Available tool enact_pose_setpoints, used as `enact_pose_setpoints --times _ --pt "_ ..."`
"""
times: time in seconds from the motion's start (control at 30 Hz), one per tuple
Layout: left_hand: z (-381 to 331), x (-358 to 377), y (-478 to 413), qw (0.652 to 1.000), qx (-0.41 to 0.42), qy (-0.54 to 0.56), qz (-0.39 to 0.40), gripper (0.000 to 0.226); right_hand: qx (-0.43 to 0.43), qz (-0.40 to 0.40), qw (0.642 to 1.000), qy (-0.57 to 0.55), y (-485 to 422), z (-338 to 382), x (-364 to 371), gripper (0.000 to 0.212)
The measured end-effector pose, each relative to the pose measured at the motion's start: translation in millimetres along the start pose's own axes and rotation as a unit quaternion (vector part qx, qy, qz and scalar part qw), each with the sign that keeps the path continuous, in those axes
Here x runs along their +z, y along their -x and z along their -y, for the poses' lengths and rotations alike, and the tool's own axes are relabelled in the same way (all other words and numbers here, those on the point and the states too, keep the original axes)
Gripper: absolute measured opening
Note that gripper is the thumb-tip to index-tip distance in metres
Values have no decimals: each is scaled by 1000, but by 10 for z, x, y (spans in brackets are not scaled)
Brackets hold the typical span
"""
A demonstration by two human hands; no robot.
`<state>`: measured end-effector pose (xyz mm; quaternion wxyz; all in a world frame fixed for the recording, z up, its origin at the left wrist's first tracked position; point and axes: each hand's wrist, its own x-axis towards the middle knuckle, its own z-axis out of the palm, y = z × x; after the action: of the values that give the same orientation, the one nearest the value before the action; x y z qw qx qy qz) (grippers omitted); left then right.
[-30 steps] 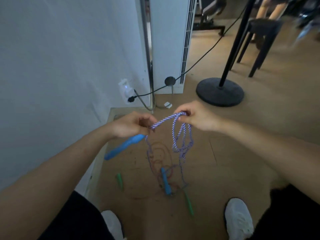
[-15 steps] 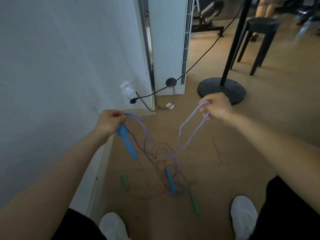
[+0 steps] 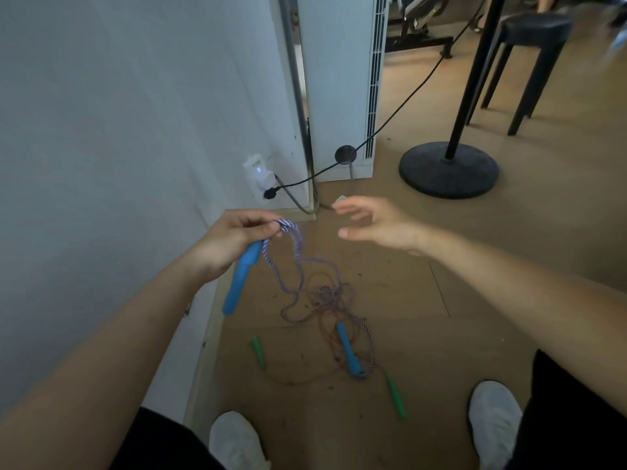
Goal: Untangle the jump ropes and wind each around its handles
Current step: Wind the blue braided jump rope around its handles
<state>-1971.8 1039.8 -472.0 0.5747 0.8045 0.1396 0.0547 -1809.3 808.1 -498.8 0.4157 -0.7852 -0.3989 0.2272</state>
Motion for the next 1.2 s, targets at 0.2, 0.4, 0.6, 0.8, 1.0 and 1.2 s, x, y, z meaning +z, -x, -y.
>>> enact_pose_setpoints --times 0.2,0.4,0.6,0.8,1.0,1.2 --pt "-71 139 -6 998 17 51 41 26 -26 63 996 -62 -72 74 382 33" --pt "9 41 -49 998 -2 -28 -61 15 39 98 992 75 -35 56 0 23" --pt "-194 203 16 996 12 83 20 25 -9 124 990 -72 -20 131 374 55" --pt "-261 112 -22 979 30 201 -16 20 19 141 988 -62 -11 -14 456 23" --pt "-272 234 16 966 24 255 25 22 -18 74 985 -155 -6 174 546 71" --pt "-244 248 -28 941 0 337 37 22 -24 82 962 -261 15 298 573 18"
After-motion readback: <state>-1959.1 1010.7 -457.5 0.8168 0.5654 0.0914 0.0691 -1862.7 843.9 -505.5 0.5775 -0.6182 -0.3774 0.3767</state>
